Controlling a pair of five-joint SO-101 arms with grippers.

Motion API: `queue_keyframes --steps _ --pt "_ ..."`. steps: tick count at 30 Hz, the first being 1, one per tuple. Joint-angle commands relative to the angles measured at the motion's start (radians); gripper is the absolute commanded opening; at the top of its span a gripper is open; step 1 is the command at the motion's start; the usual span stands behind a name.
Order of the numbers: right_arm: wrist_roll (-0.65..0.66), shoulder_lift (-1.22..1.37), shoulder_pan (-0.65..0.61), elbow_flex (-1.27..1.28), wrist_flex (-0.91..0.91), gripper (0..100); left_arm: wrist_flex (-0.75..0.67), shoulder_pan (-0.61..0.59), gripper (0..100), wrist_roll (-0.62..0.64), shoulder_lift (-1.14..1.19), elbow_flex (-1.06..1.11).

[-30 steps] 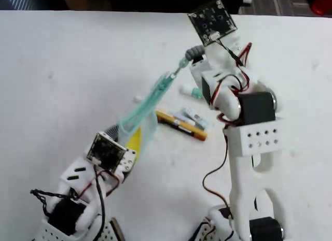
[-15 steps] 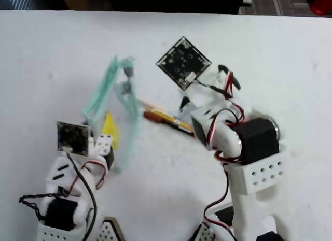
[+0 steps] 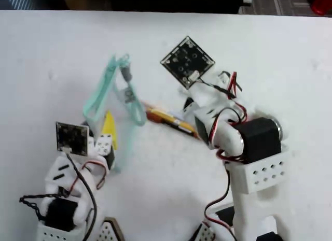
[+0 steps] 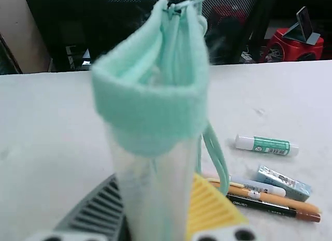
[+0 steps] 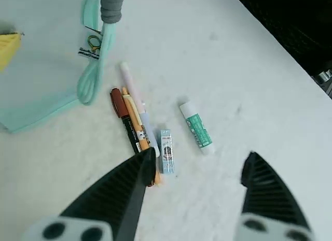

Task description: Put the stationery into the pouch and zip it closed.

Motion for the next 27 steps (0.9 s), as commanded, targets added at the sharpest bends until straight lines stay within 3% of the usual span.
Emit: queue_keyframes --steps 1,2,5,10,20,27 --pt "0.002 -0.018 0.005 -0.028 -0.025 4.5 -0.021 0.07 2 -0.083 -0.004 -0.031" --pt "0.0 -0.018 0.005 -0.014 -0.047 0.0 -0.021 0.076 2 -0.091 -0.004 -0.031" --pt "-0.034 -0.018 -0.03 0.044 -0.088 7.1 -0.021 0.073 2 -0.087 -0.004 -0.031" --pt "-0.04 -0.021 -0.104 0.126 -0.096 2.4 -0.021 0.073 2 -0.089 -0.004 -0.029" --pt "-0.032 -0.019 -0.045 0.16 -0.081 1.6 -0.021 0.073 2 -0.091 -0.004 -0.029" --pt "-0.031 -0.019 -0.041 0.293 -0.2 1.7 -0.005 0.056 2 -0.087 -0.004 -0.029"
